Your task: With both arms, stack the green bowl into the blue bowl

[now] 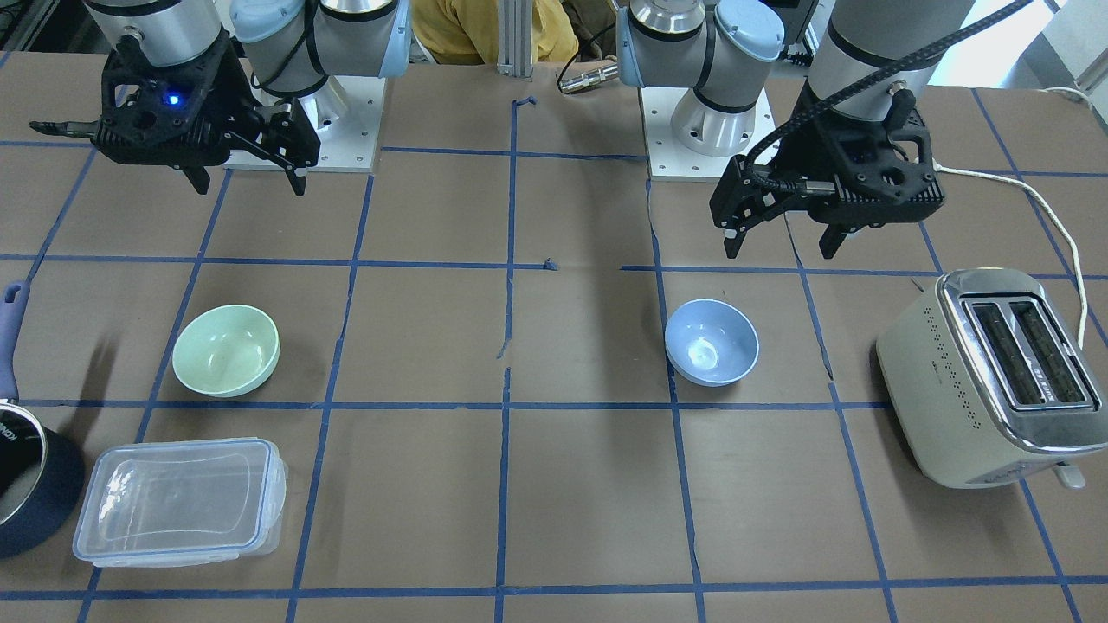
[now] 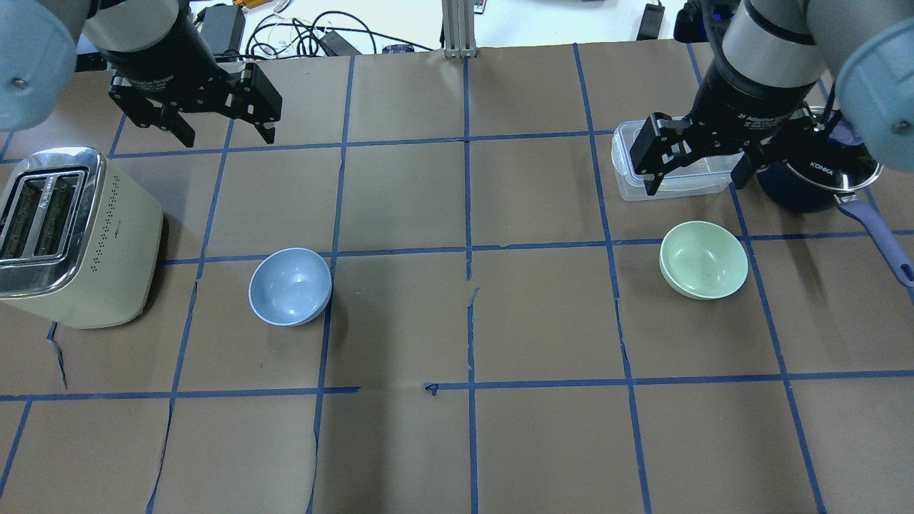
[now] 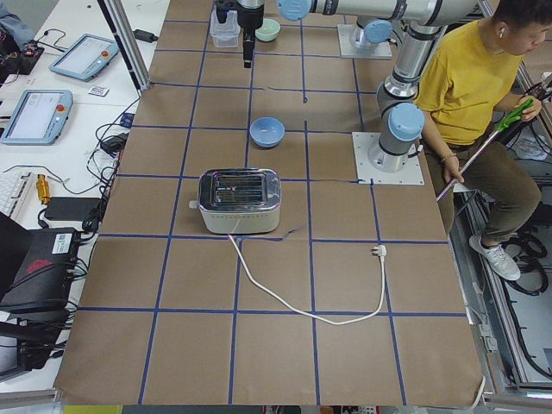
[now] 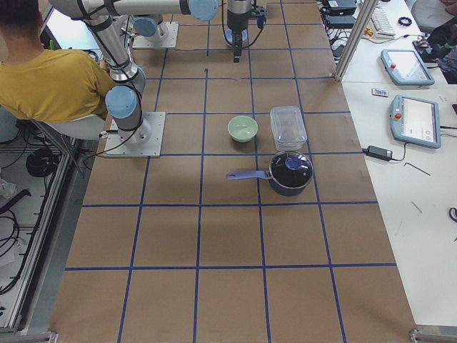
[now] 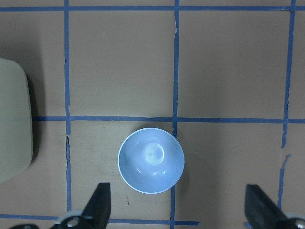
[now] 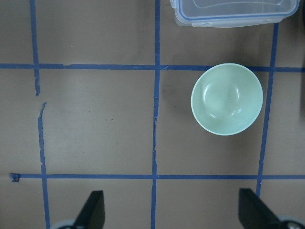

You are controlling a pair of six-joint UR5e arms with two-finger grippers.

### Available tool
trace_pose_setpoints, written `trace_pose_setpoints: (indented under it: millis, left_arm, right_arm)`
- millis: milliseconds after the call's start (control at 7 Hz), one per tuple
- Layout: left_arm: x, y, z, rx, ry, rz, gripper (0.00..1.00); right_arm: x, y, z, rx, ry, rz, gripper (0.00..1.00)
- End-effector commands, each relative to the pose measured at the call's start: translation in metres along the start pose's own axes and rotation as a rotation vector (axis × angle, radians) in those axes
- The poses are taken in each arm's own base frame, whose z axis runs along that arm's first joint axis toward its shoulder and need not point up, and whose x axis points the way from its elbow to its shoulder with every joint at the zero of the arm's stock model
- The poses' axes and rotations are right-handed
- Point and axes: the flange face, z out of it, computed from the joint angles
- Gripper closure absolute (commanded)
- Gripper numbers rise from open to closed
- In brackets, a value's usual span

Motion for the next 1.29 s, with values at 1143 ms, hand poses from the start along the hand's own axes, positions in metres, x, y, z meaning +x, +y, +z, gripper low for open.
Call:
trace_pose_setpoints:
  millis: [1143]
  left_arm:
    - [0.002,0.0061,0.0069,-0.015,0.004,0.005,0.0]
  right_arm:
    - [0.0001,0.0012,-0.0012,0.001,0.002,0.0,0.0]
